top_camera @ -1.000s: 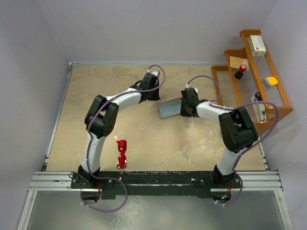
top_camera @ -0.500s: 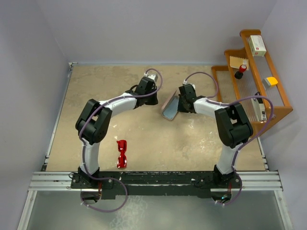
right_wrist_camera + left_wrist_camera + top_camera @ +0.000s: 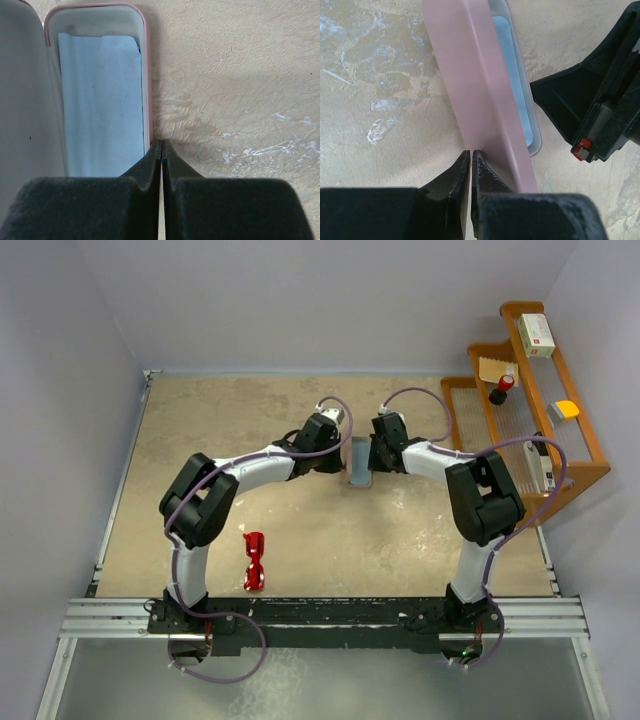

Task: Organize the sunglasses
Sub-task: Adjust the sunglasses case at the center of the board.

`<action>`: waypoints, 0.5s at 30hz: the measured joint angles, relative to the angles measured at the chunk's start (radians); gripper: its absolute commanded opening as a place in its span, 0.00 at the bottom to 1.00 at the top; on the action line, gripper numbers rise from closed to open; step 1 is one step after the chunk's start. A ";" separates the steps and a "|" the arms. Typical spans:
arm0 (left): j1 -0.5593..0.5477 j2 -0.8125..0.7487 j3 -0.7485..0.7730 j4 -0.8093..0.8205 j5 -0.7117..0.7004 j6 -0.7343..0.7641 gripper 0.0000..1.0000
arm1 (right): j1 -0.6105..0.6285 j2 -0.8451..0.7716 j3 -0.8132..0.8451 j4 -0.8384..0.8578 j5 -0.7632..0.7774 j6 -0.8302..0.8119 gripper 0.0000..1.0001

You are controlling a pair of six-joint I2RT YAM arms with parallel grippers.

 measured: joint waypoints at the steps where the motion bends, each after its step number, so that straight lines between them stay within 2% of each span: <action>1: -0.002 -0.001 -0.002 0.000 0.000 -0.001 0.01 | 0.000 0.000 0.000 0.000 0.000 0.000 0.00; 8: -0.002 -0.012 -0.018 -0.007 -0.027 0.000 0.01 | 0.000 -0.028 -0.029 -0.008 0.000 0.000 0.00; 15: 0.028 -0.103 -0.050 -0.029 -0.070 0.000 0.01 | 0.006 -0.238 -0.154 -0.042 -0.022 0.000 0.06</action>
